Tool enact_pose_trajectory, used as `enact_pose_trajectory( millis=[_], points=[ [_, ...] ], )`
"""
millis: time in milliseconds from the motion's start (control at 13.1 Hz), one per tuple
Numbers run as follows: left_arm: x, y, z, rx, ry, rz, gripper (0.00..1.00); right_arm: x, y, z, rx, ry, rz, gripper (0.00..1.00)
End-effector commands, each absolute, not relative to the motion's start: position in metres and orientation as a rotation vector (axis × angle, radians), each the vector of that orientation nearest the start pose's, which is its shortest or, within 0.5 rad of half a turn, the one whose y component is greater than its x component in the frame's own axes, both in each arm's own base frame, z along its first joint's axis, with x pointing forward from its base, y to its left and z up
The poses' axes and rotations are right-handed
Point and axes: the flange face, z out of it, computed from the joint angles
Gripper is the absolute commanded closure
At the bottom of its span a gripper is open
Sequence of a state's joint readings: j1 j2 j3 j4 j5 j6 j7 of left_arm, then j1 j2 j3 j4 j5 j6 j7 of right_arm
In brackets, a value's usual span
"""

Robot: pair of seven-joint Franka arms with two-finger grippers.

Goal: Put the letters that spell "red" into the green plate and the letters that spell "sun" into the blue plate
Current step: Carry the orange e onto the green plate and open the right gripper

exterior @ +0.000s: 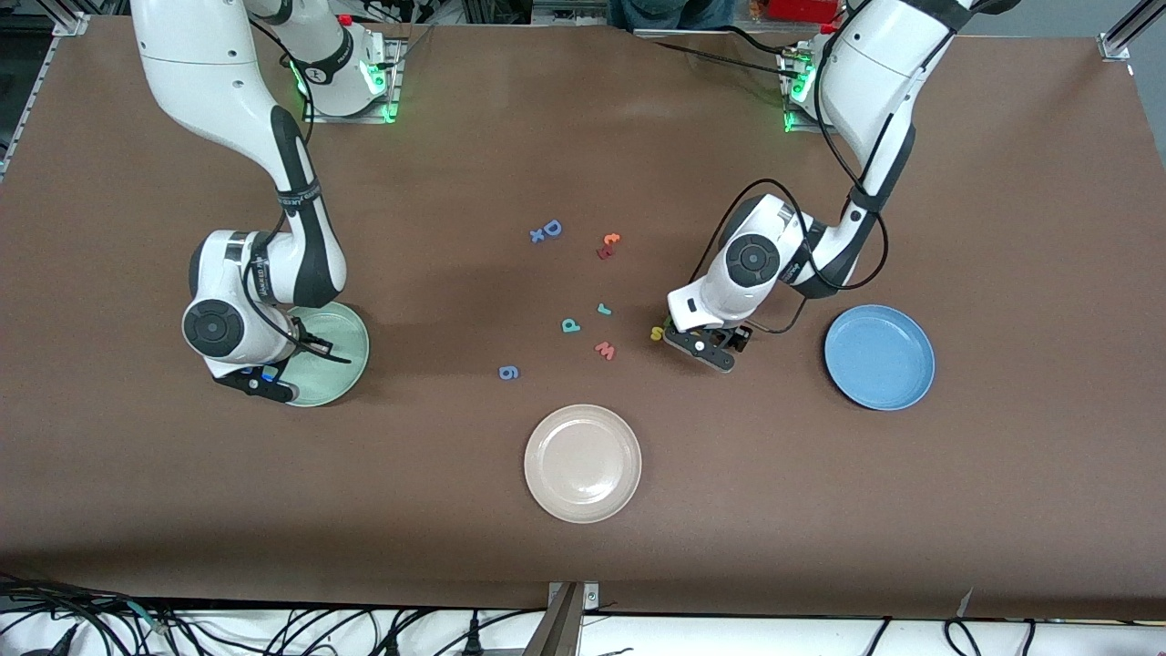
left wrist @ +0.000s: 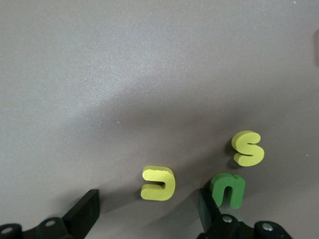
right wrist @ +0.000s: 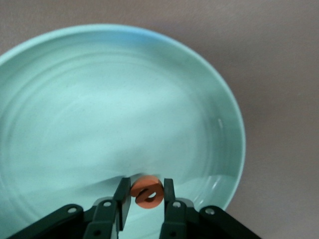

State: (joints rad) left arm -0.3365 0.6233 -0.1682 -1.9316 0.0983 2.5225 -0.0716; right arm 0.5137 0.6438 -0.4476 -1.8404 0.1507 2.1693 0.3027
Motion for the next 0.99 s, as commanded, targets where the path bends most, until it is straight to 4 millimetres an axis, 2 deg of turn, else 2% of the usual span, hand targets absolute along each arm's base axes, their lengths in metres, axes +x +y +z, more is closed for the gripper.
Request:
enact_pose_trajectory(
  millis=[0,306,458,611,840,917],
  points=[
    [0.543,-0.299,0.169,-3.064,0.748,0.034,0.12,0.617,0.06,0.195,-3.266,0.463,0.34,0.21],
    [0.549,-0.295,0.166,-3.066,0.732,0.024,0.13,0.624,0.065,0.223,-3.244,0.449,0.28,0.15],
    [0.556,-0.291,0.167,-3.067,0.717,0.005,0.14,0.626,0.075,0.239,-3.233,0.437,0.242,0.15],
    [0.56,-0.292,0.166,-3.068,0.716,-0.002,0.14,0.623,0.107,0.25,-3.206,0.435,0.24,0.17],
    [0.558,-0.299,0.168,-3.068,0.728,-0.009,0.14,0.609,0.175,0.249,-3.127,0.564,0.248,0.19],
    [0.56,-0.301,0.171,-3.067,0.734,-0.021,0.14,0.601,0.204,0.25,-3.122,0.618,0.225,0.21]
  ],
)
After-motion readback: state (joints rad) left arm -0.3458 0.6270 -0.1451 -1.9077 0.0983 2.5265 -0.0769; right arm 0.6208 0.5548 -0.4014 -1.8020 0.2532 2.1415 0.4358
